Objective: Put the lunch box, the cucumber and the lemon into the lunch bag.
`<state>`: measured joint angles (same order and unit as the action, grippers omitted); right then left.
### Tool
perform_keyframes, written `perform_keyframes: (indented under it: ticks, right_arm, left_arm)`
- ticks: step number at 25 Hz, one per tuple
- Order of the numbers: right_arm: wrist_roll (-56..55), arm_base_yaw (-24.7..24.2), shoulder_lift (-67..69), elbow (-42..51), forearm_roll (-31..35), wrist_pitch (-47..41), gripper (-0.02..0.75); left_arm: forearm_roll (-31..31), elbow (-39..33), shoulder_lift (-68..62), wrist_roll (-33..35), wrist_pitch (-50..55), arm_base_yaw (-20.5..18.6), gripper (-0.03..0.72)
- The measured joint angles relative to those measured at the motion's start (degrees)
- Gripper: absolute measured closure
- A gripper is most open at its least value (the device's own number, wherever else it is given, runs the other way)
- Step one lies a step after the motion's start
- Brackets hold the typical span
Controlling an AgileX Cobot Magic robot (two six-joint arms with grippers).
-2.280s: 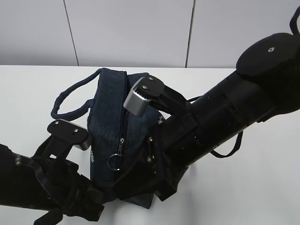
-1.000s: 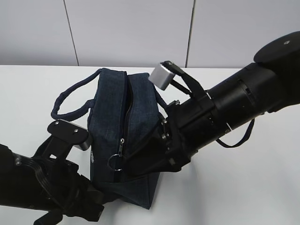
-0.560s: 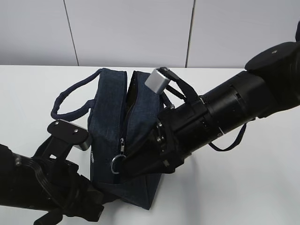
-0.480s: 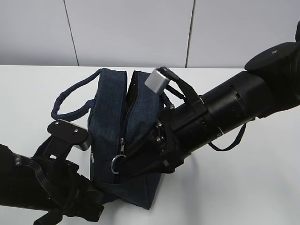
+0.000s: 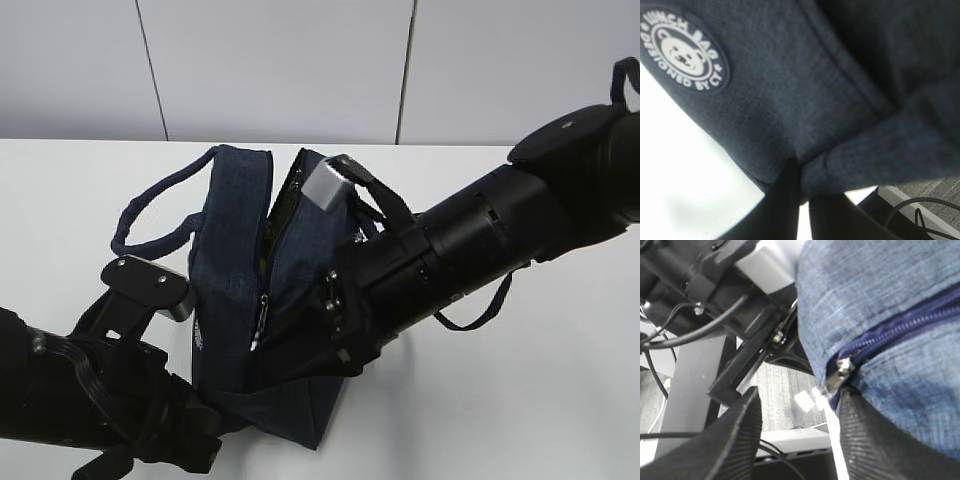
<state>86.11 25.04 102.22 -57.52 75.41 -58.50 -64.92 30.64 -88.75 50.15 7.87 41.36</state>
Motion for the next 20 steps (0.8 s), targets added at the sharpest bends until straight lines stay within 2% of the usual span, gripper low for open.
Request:
perform_keyframes:
  ticks: [4, 10, 16, 20]
  right_arm:
    - [1.6, 0.0, 0.9, 0.0, 2.5, -1.4, 0.349]
    - [1.8, 0.0, 1.1, 0.0, 2.9, -1.9, 0.365]
    - [1.9, 0.0, 1.3, 0.0, 2.4, -0.5, 0.494]
    - [-0.8, 0.0, 1.3, 0.0, -0.8, 0.3, 0.524]
  left_arm:
    - [0.0, -0.1, 0.0, 0.0, 0.0, 0.0, 0.697]
    - [0.0, -0.1, 0.0, 0.0, 0.0, 0.0, 0.697]
    - [0.0, -0.1, 0.0, 0.0, 0.0, 0.0, 0.697]
    - [0.0, -0.1, 0.0, 0.0, 0.1, 0.0, 0.697]
